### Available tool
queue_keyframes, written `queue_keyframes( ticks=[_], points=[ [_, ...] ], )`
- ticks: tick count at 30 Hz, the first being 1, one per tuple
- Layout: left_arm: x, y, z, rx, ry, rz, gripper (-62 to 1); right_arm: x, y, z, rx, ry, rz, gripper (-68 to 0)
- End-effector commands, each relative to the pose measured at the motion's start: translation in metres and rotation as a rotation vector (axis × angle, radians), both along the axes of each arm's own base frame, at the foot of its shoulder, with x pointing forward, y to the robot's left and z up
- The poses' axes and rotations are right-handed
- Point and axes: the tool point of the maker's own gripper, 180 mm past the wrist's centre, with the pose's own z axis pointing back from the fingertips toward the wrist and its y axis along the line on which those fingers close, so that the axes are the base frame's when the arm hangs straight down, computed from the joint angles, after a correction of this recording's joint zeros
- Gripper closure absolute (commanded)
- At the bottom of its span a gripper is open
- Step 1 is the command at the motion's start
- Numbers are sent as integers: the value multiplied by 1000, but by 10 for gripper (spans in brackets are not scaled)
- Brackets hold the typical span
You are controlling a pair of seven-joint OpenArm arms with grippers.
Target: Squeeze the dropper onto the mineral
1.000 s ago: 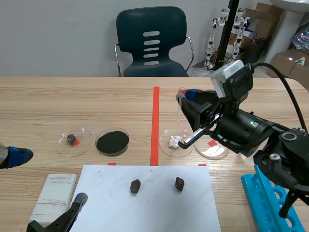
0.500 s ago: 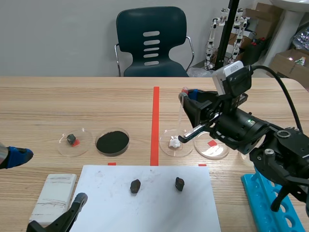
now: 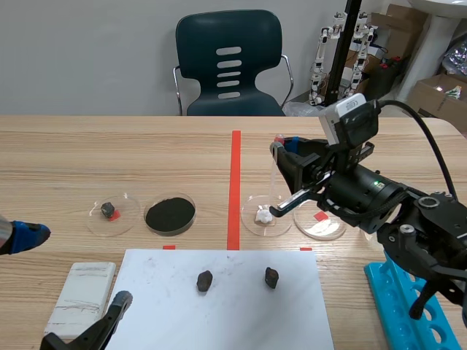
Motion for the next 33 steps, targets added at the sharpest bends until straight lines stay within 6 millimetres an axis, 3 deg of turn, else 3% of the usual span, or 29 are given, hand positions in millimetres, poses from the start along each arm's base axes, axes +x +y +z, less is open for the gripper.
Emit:
queue_keyframes(
  ticks=[1, 33],
  points=[
    [1, -1, 4, -16, -12, 6, -623, 8, -2, 16, 21, -45, -8, -75],
    [1, -1, 4, -16, -12, 6, -623, 7, 0, 18, 31, -50, 3, -48]
  ],
)
